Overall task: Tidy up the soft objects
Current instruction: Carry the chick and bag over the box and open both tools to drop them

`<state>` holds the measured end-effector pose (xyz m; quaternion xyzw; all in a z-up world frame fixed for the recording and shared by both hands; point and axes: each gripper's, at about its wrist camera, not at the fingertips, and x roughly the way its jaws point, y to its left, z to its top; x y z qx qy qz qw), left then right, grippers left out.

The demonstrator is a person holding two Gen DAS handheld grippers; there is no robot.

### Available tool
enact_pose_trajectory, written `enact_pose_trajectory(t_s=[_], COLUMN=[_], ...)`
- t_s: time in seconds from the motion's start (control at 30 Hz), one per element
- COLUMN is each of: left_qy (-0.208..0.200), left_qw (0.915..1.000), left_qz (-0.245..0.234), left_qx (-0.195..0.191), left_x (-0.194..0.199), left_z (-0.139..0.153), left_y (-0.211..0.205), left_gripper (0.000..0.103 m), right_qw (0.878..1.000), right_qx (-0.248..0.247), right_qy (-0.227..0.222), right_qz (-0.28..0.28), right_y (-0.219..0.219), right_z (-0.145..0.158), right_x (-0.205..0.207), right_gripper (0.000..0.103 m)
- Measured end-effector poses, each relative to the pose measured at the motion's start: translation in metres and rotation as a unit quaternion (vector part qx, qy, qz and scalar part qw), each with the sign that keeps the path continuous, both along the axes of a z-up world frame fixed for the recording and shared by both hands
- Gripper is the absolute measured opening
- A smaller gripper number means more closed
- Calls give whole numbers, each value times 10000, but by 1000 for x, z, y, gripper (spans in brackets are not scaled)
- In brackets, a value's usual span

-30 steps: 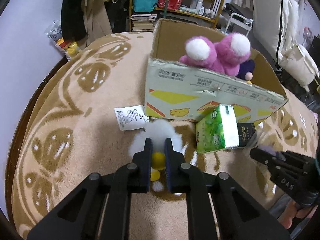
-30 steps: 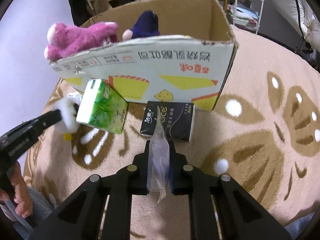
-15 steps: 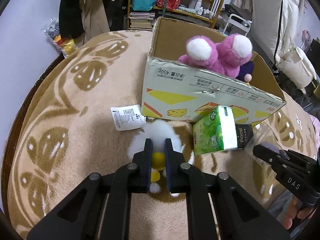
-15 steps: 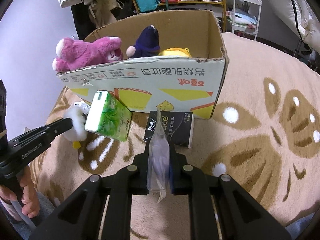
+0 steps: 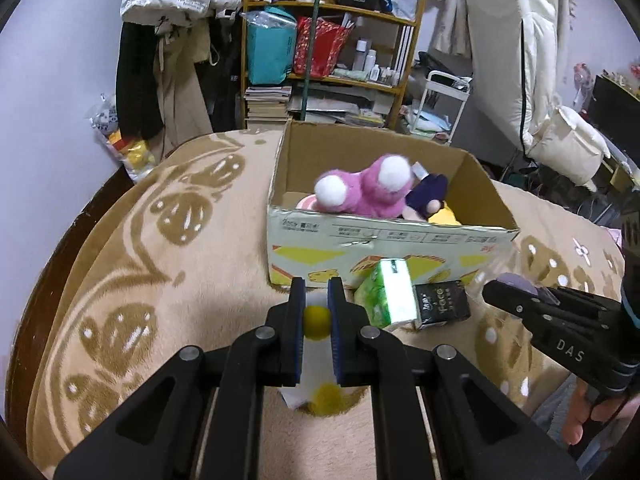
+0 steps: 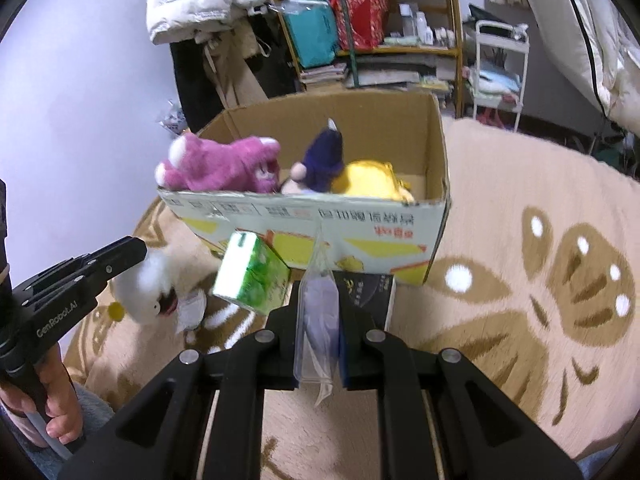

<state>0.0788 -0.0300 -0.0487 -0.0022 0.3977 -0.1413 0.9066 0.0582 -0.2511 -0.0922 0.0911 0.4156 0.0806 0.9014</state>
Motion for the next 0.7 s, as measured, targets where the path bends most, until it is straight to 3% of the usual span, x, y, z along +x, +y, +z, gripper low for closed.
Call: enact_pose_trajectory(t_s=[0.33,0.7], left_qy=[686,1159], left_qw=[9942,9896], left_qz=[736,818], left_qx=[393,250], left_x=[33,43], left_z=[-39,-55], left_y=[15,24], left_gripper=[15,22], right_qw=[9999,9997], right_qx=[31,98], right_qy=[100,197], right_qz=[61,104], right_y=[2,-2], right_z=[-5,-11], right_x=[3,11], right_gripper=[14,14])
